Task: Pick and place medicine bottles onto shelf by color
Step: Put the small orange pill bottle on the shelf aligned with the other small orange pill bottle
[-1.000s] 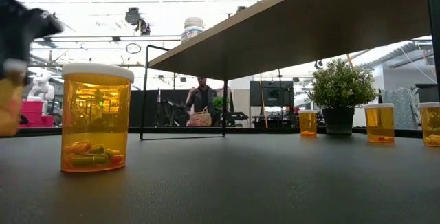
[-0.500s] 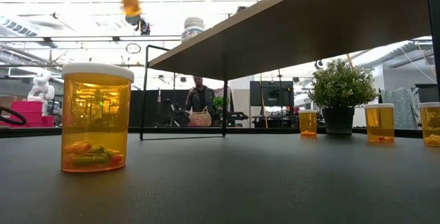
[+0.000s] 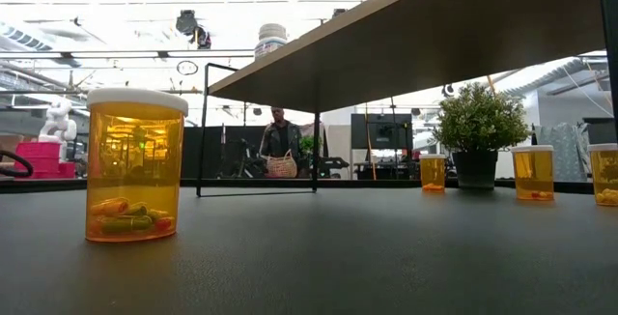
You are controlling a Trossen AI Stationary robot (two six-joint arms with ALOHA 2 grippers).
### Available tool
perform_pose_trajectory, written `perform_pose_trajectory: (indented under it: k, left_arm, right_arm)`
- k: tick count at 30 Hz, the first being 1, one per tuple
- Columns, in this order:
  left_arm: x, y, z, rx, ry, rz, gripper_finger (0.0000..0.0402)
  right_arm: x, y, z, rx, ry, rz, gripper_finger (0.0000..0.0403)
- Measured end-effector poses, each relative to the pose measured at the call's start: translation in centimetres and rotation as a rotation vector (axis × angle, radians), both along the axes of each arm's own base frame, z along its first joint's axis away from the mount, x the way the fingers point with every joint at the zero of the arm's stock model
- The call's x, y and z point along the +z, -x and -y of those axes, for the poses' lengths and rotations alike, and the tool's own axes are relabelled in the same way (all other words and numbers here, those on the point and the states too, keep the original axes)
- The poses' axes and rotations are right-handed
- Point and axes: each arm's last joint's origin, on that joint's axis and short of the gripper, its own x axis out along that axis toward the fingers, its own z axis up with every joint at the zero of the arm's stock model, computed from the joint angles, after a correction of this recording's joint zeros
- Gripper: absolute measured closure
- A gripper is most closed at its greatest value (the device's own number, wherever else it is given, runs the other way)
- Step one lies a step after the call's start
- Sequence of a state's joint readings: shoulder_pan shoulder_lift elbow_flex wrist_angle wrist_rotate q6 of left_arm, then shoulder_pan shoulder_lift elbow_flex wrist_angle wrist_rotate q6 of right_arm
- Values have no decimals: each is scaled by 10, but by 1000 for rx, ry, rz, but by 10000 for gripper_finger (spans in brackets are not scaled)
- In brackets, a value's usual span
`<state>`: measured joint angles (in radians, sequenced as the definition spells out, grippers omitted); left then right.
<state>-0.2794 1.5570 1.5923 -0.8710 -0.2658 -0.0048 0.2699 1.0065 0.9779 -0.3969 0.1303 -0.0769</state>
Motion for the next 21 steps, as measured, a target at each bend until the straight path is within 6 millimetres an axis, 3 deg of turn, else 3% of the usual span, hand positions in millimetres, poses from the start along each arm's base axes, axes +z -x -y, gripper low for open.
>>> perform_pose_trajectory:
  k: [7, 12, 21]
  left_arm:
    - [10, -9, -40, 62, 6, 36, 281]
    - [5, -17, -62, 110, 23, 17, 281]
    - [-27, -41, -68, 90, 23, -92, 281]
  right_arm:
    - [0, 0, 0, 7, 13, 2, 167]
    - [0, 0, 0, 7, 16, 2, 167]
    - [-1, 1, 0, 4, 18, -12, 167]
